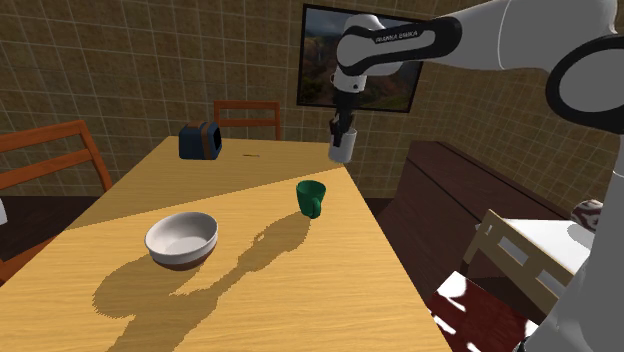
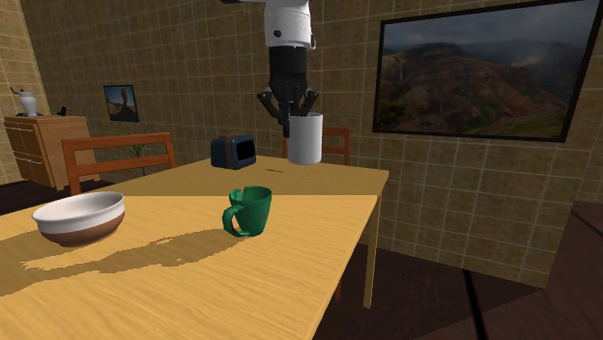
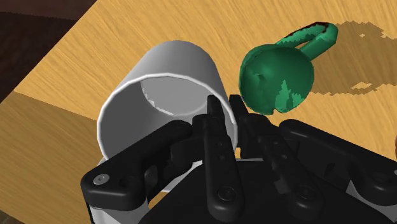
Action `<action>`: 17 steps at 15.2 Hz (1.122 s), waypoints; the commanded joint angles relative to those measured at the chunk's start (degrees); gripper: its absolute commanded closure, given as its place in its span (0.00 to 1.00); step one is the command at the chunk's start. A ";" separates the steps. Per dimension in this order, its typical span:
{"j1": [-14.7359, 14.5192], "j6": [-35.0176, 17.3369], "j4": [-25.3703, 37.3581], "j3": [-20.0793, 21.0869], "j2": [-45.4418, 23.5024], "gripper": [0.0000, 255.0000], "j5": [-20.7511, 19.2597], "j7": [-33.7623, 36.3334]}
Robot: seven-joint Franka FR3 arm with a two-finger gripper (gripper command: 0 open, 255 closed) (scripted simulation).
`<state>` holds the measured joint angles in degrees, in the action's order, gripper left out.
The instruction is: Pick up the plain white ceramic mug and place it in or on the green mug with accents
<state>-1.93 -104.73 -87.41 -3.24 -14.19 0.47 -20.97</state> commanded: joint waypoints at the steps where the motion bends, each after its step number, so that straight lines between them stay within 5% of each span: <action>1: -1.42 0.71 0.09 0.78 0.59 1.00 -0.34 2.27; 9: -7.61 3.84 4.16 4.30 -0.46 1.00 -1.73 12.08; 17: -7.58 -2.39 -2.24 4.29 -0.29 1.00 -1.75 12.18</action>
<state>-9.52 -106.11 -88.61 1.05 -14.55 -1.28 -8.80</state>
